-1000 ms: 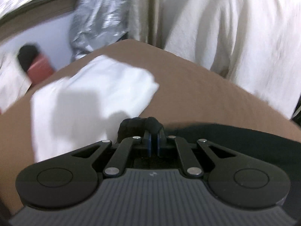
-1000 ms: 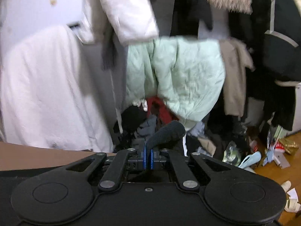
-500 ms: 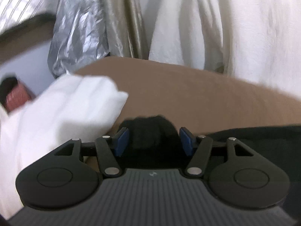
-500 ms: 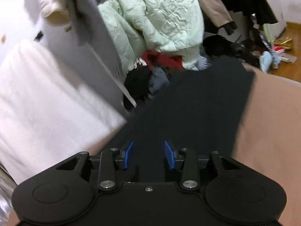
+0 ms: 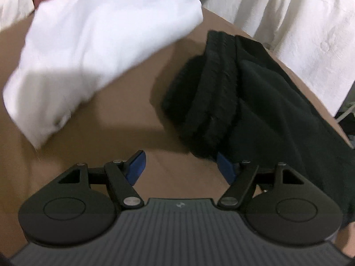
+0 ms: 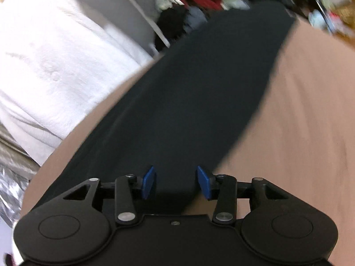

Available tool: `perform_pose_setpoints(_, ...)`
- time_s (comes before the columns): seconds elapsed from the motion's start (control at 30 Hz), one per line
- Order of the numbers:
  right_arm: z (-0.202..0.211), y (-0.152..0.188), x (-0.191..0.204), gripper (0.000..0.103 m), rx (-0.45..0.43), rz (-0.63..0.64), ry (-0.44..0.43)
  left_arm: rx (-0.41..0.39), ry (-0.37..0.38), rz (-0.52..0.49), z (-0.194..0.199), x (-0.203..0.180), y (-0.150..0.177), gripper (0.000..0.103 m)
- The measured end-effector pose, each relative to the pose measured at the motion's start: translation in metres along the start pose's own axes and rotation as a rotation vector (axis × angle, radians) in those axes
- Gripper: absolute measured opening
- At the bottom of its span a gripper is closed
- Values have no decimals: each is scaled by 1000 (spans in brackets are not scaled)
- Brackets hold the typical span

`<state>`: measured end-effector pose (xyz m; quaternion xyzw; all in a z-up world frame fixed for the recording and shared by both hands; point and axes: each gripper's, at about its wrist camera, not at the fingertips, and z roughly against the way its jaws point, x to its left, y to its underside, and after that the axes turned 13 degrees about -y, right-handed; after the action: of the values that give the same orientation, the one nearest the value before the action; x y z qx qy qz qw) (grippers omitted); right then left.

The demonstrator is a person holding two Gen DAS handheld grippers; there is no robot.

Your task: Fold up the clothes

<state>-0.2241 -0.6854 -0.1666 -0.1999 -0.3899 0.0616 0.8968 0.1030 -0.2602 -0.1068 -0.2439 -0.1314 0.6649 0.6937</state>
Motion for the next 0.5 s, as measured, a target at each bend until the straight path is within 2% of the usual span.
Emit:
perform_pose_setpoints(0.07, 1, 26, -9, 49, 80, -86, -40, 26, 41, 25, -2, 2, 6, 71)
perform_pose_setpoints(0.17, -14, 51, -17, 49, 255, -200, -164, 91, 107, 38, -16, -1, 9, 71)
perform_pose_setpoints(0.23, -23, 60, -15, 50, 305, -234, -214, 99, 131, 86, -25, 0, 8, 71)
perform_pose_setpoints(0.3, -33, 60, -10, 50, 308, -208, -258, 85, 140, 153, -33, 3, 6, 72)
perform_pose_setpoints(0.33, -40, 59, -7, 51, 303, -187, -278, 66, 143, 178, -36, 3, 4, 77)
perform_pose_setpoints(0.37, -49, 55, -5, 52, 286, -154, -295, 52, 147, 178, -40, 1, 2, 79)
perform_pose_setpoints(0.43, -65, 49, -2, 51, 231, -92, -308, 27, 136, 128, -48, -8, -5, 79)
perform_pose_setpoints(0.5, -79, 38, 3, 46, 145, -9, -301, -28, 130, 48, -49, -16, -12, 78)
